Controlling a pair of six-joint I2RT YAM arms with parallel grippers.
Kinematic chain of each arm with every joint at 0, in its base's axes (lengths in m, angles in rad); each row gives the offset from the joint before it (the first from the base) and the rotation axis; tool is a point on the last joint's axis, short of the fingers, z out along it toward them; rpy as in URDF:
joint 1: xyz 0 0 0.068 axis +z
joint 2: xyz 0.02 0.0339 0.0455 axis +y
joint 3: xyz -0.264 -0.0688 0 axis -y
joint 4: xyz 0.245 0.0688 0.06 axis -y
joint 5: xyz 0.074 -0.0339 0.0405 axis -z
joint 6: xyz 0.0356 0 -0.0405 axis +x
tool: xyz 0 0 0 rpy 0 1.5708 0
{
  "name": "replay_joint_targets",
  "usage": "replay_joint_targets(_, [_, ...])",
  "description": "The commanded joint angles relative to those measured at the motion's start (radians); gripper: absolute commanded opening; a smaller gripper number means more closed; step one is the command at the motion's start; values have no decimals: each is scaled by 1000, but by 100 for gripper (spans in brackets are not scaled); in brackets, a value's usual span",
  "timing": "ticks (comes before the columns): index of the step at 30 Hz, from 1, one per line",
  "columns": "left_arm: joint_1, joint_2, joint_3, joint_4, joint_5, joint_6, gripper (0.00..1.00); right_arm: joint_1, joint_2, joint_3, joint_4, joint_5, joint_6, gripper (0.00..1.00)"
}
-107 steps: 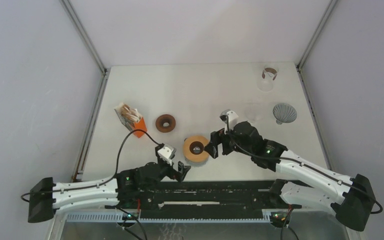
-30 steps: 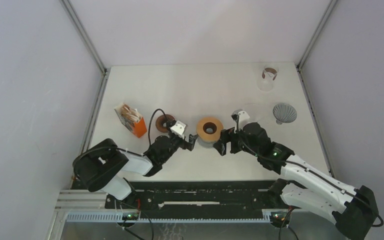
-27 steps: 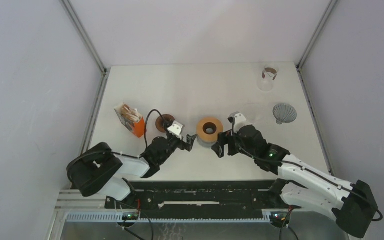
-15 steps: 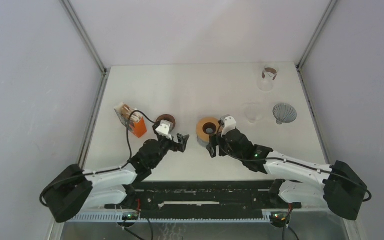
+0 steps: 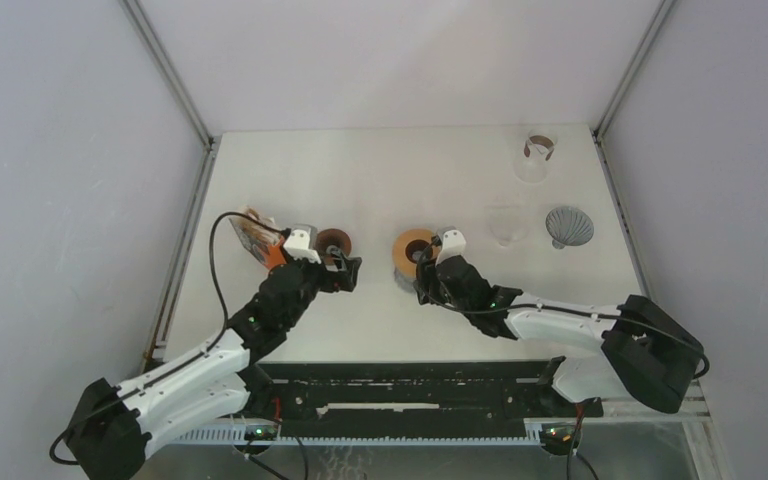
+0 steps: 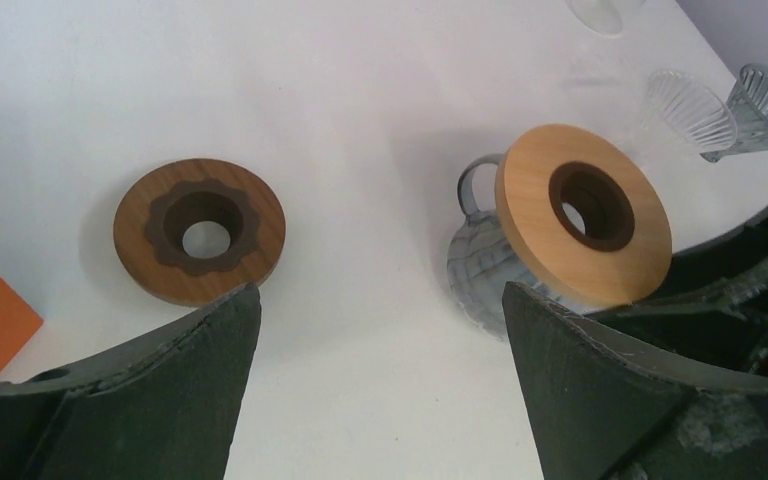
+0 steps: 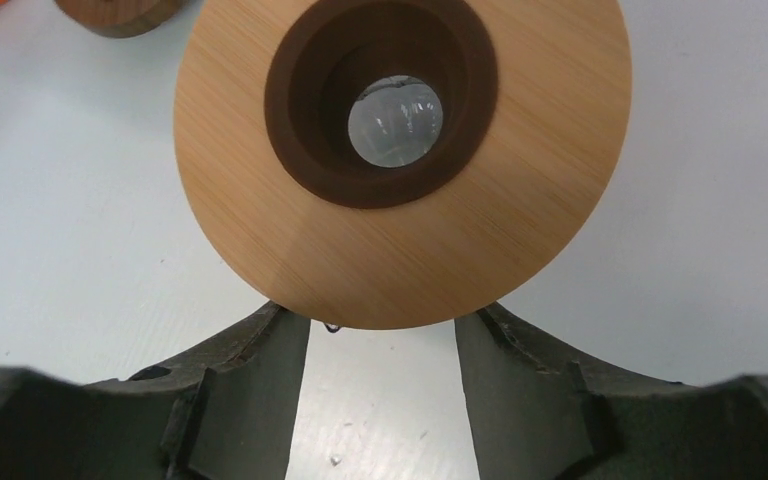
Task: Place the coffee filter in the dripper
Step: Move the coffee server to the center of the board.
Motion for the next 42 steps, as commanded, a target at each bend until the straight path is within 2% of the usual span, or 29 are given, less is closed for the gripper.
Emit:
replay_joint_targets(1, [24,-40,64,-66,47,-51,96,-46,49,58,96,10,0,61])
replay_joint_targets(7, [57,-71,60,-83,78,-62,96,-103,130,115,125,-32,-33,59])
replay_joint_targets(14, [88,-80,64,-68,114,-88,96,-131,162,205,75,-73,-72,59])
replay_joint_targets(22, [108,-118,89,-119,151,-147,96,-127,10,231,-176,-136,-51,71])
replay_joint_targets(27, [109,-162,86,-146,154,-162,99,-146,-100,233,-320,-185,-46,74])
replay_joint_targets(31, [112,-129,87,-114,174,-182,99,-217,-134,255,-366,-265,-28,75])
replay_joint_targets(36, [113,-100,102,-126,197,-187,99,-307,-76,368,-398,-300,-45,74])
replay_joint_targets(42, [113,-112,98,-143,179,-168,100,-375,104,512,-427,-333,-69,74])
